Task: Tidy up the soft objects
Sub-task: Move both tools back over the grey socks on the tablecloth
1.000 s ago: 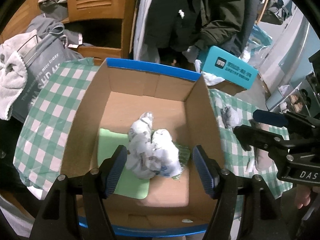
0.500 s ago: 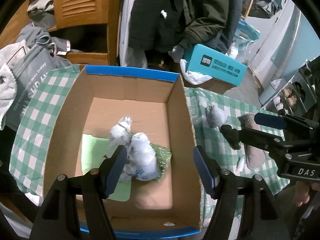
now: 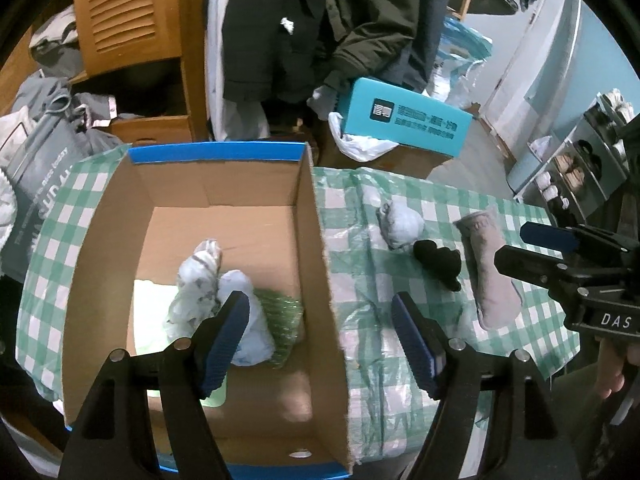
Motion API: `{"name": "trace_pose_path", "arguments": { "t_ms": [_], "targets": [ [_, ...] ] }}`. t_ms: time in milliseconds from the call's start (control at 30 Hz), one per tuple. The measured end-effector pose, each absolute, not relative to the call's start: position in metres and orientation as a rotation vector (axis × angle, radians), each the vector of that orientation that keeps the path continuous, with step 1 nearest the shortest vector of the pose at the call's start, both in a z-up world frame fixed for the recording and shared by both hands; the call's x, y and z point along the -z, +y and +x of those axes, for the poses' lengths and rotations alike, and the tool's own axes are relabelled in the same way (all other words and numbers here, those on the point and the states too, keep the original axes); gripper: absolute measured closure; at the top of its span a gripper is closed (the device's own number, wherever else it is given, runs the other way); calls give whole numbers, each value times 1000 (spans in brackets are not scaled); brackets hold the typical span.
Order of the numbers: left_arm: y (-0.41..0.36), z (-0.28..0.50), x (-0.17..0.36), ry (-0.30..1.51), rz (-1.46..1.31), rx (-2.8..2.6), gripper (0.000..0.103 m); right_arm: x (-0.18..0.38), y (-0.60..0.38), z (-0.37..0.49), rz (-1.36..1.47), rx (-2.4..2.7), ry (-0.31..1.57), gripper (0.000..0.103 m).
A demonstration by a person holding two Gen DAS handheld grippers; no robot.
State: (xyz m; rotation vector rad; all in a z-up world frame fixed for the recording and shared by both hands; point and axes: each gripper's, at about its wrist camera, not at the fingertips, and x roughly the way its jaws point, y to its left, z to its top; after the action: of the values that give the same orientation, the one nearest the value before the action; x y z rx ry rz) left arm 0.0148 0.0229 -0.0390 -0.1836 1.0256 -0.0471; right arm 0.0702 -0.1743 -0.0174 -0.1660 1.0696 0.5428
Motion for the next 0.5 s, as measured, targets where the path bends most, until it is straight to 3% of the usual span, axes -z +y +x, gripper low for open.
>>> {"name": "trace_pose_path", "arguments": {
  "t_ms": [500],
  "targets": [
    [-19,29,44,1059,-133,103,27,30,-240,75,-99,-444,1087,36]
  ]
}}
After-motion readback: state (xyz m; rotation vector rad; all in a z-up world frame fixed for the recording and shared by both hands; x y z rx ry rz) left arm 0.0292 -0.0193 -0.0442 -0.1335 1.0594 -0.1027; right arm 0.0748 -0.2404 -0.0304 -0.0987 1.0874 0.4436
